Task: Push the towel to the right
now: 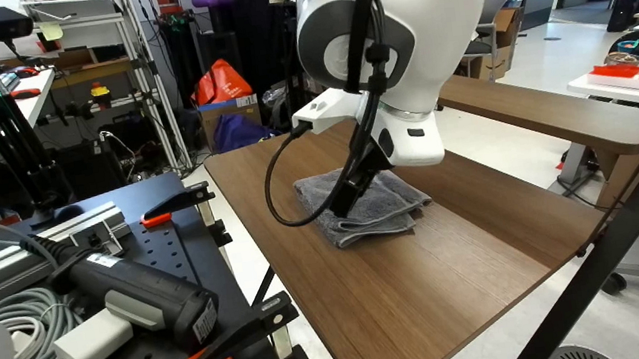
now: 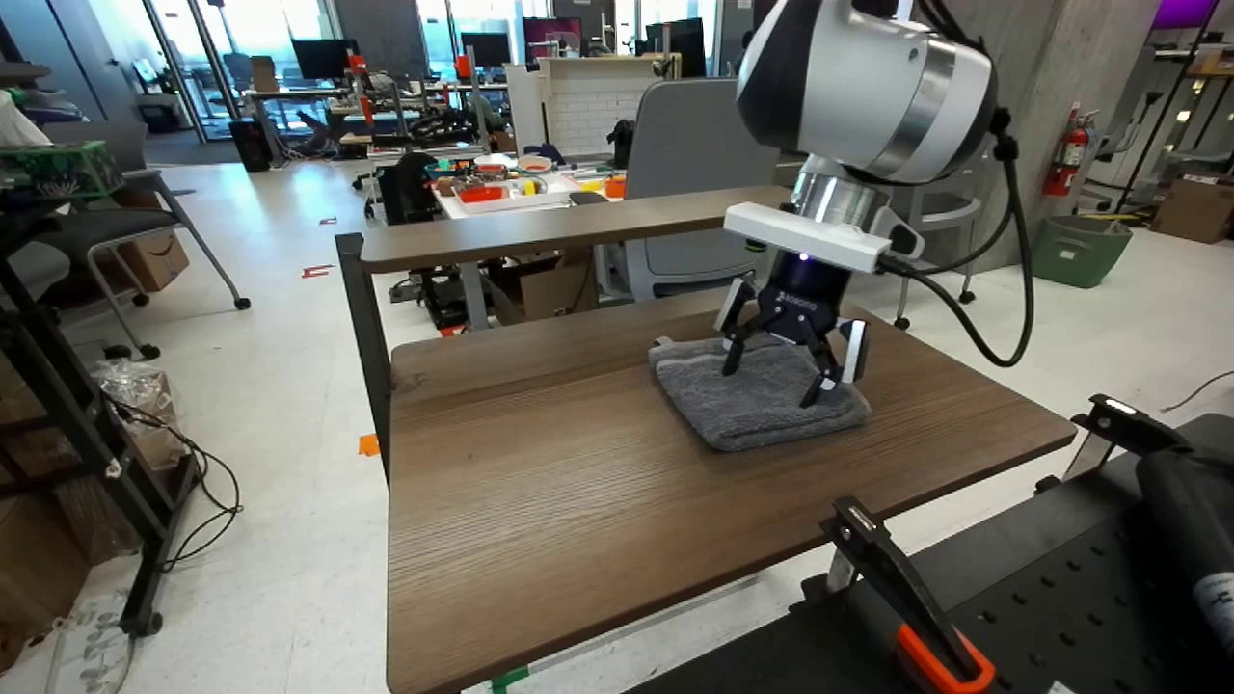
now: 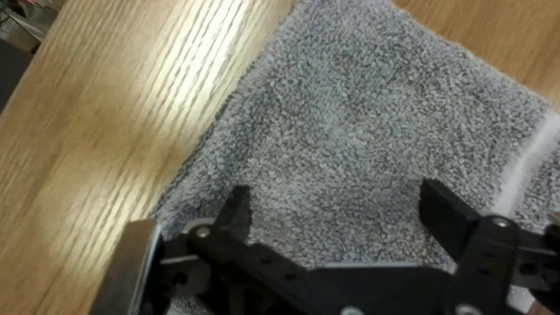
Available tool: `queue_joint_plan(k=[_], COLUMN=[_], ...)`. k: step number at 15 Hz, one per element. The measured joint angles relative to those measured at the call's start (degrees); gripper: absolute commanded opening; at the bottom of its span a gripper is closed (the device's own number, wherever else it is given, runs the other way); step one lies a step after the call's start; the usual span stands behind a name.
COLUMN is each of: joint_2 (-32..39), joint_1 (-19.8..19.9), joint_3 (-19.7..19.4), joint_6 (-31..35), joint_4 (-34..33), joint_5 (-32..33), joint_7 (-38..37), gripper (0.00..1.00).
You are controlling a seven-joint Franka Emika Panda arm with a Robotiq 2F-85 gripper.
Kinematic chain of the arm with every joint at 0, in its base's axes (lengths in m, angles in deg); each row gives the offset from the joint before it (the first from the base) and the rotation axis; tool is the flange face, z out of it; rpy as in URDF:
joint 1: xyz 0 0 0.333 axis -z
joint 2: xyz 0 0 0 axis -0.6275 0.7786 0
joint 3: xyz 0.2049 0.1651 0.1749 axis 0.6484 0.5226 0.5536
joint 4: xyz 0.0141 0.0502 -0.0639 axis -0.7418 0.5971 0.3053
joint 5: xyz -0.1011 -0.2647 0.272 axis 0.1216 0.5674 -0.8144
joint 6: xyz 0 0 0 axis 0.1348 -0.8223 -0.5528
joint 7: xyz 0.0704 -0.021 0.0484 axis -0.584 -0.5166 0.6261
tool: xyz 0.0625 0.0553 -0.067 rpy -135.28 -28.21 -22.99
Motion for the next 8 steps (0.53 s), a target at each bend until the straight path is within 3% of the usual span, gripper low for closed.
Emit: queue_joint_plan(k=[3, 8], joint_2=[-1.49, -7.13], joint_1=[2.20, 1.15], joint_3=[-0.49, -1.03], joint_6=[0.12, 0.03], joint_4=[2.36, 7.46], joint_5=[-2.61, -3.08], joint_7=[2.60, 4.57], gripper=[1.00, 1.00])
